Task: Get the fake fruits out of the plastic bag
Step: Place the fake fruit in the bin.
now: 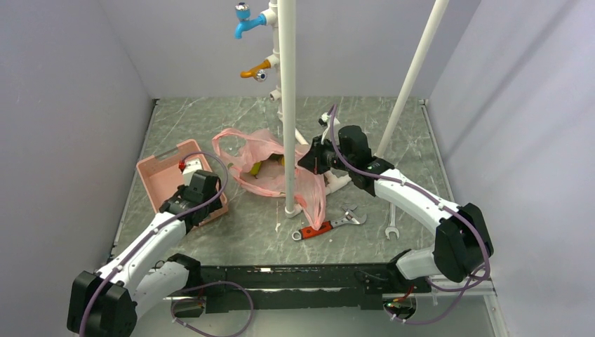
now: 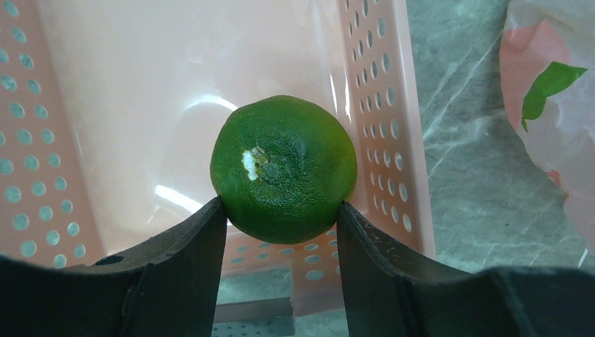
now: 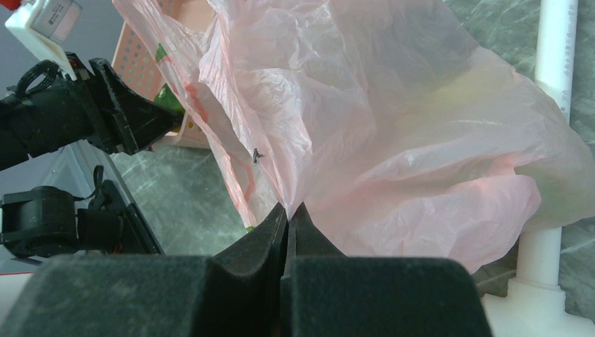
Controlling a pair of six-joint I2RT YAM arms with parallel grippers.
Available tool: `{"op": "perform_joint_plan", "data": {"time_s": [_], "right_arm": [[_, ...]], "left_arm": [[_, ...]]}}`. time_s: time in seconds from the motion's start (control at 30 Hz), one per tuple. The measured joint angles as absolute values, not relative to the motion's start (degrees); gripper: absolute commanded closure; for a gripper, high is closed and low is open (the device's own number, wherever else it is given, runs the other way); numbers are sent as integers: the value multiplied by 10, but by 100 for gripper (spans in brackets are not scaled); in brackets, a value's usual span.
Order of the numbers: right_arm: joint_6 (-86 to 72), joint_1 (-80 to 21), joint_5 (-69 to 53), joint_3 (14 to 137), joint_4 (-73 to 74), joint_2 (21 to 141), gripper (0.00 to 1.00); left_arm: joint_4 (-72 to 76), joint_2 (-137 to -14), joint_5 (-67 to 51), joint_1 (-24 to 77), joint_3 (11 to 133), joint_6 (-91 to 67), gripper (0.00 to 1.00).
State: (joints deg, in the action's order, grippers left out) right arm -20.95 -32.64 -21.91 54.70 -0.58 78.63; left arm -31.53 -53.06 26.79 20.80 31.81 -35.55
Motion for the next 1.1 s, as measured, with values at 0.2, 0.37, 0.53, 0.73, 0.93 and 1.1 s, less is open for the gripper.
{"op": "perform_joint_plan", "data": {"time_s": [0.2,0.37,0.53,0.73,0.93,1.1], "right_arm": [[-215,-326,-226,546,-10,786,100],[-217,-326,-229,546,-15,786,100],[-221,-326,-231,546,-18,786,100],[-223,-326,-231,546,-20,786,100],[-226,-326,-233,546,-28,787,100],[-232,-326,-244,546,-33,788,100]], "left_arm": [[-311,-533,262,208,314,-368,32],[-329,-522,263,207,316,-373,21],[-373,-479,264,207,334,-374,18],[-405,-342,221,206,355,-371,17],[-405,-251,121,206,396,-371,15],[-389,-260,15,206,405,-368,20]]}}
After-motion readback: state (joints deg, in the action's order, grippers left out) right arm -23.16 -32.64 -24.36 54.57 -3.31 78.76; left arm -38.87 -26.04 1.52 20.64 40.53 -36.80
